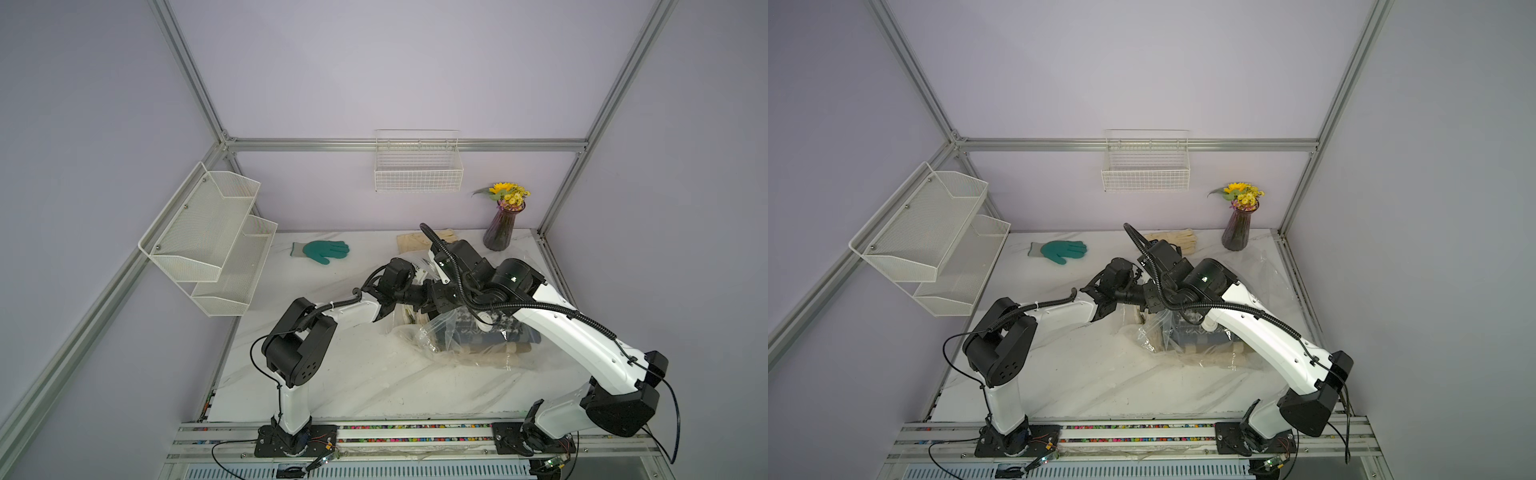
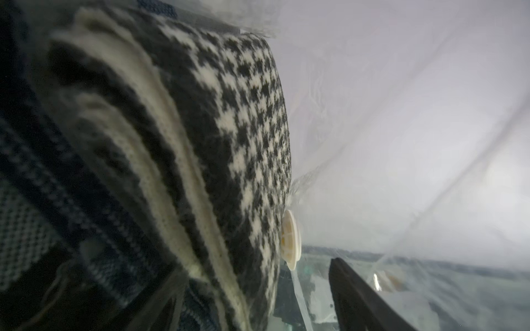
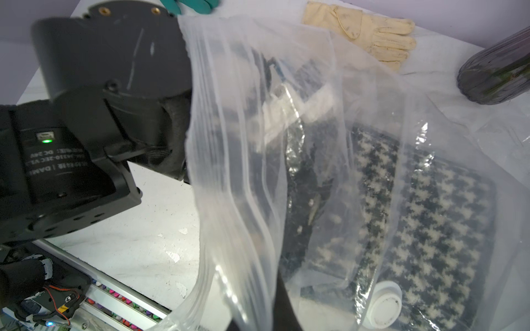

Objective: Take the scarf out of the vacuum bag
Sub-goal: Take out the scarf from the vacuum bag.

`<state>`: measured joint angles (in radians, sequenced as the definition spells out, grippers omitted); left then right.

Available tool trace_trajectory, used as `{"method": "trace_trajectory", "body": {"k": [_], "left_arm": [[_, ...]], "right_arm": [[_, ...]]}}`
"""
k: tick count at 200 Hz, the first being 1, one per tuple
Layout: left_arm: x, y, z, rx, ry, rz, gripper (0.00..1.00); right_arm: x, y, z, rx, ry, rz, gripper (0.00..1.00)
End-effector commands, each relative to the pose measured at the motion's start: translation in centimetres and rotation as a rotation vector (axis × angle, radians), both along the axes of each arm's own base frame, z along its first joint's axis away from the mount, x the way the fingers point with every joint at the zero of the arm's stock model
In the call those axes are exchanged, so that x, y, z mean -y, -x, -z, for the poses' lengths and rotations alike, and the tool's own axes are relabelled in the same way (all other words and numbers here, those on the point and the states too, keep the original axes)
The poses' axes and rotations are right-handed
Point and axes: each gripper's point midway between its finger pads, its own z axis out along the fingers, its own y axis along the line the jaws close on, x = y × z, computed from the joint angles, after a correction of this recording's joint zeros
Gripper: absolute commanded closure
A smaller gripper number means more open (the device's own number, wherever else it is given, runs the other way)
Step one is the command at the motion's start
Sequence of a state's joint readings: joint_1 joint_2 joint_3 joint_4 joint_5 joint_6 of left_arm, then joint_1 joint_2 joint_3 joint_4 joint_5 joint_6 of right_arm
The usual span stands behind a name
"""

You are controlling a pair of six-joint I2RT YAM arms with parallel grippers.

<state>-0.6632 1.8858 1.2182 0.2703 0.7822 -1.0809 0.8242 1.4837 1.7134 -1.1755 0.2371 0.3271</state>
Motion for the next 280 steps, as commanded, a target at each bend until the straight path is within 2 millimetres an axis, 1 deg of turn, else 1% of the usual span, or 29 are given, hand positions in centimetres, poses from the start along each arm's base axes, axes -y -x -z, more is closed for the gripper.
{"method": "trace_trajectory", "body": {"k": [1,19,33,57,72,90,109,130,148,173,192,221,239,263,280], "left_arm": [[0.7,0.0,-2.8,0.073,0.060,0.033,0.22],[0.7,0.9,-2.6,0.057,0.056,0.055,0.23],[0.7,2.0,-2.3,0.038,0.047,0.079,0.23],[0.0,4.0,-1.5,-0.008,0.020,0.103,0.23],[-0.4,5.0,-1.4,-0.029,0.013,0.113,0.23],[-0.7,6.0,-1.8,-0.037,0.015,0.132,0.22],[-0.4,6.8,-2.4,-0.038,0.029,0.147,0.22],[-0.1,7.2,-3.6,-0.040,0.066,0.159,0.22],[0.2,7.5,-3.9,-0.043,0.060,0.172,0.22],[0.6,7.8,-3.7,-0.043,0.053,0.181,0.22],[0.6,7.9,-2.8,-0.055,0.032,0.182,0.23],[0.9,8.0,-2.1,-0.066,0.023,0.186,0.23],[1.2,7.9,-2.2,-0.065,0.027,0.189,0.24],[1.8,7.8,-2.7,-0.057,0.042,0.196,0.24],[2.1,7.7,-2.4,-0.065,0.034,0.201,0.24]], "right_arm": [[0.7,0.1,-0.5,0.015,-0.001,0.002,0.93],[0.8,0.1,-0.7,0.019,-0.004,0.003,0.93],[0.8,0.0,-0.8,0.021,-0.007,0.003,0.93],[0.6,-0.1,-0.6,0.014,-0.008,-0.001,0.93],[0.5,-0.1,-0.5,0.012,-0.006,-0.003,0.93],[0.4,-0.1,-0.2,0.009,-0.007,-0.005,0.93],[0.4,-0.1,0.1,0.005,-0.001,-0.004,0.93],[0.5,-0.2,0.5,0.000,0.003,-0.003,0.93],[0.4,-0.1,0.5,0.001,0.003,-0.005,0.93],[0.4,-0.2,0.6,0.001,0.004,-0.005,0.93],[0.4,-0.2,0.4,0.003,-0.001,-0.007,0.93],[0.3,-0.2,0.4,0.003,-0.003,-0.009,0.93],[0.4,-0.1,0.4,0.004,-0.006,-0.008,0.93],[0.3,-0.1,0.5,0.000,-0.007,-0.010,0.93],[0.3,0.0,0.6,-0.002,-0.008,-0.011,0.93]]}}
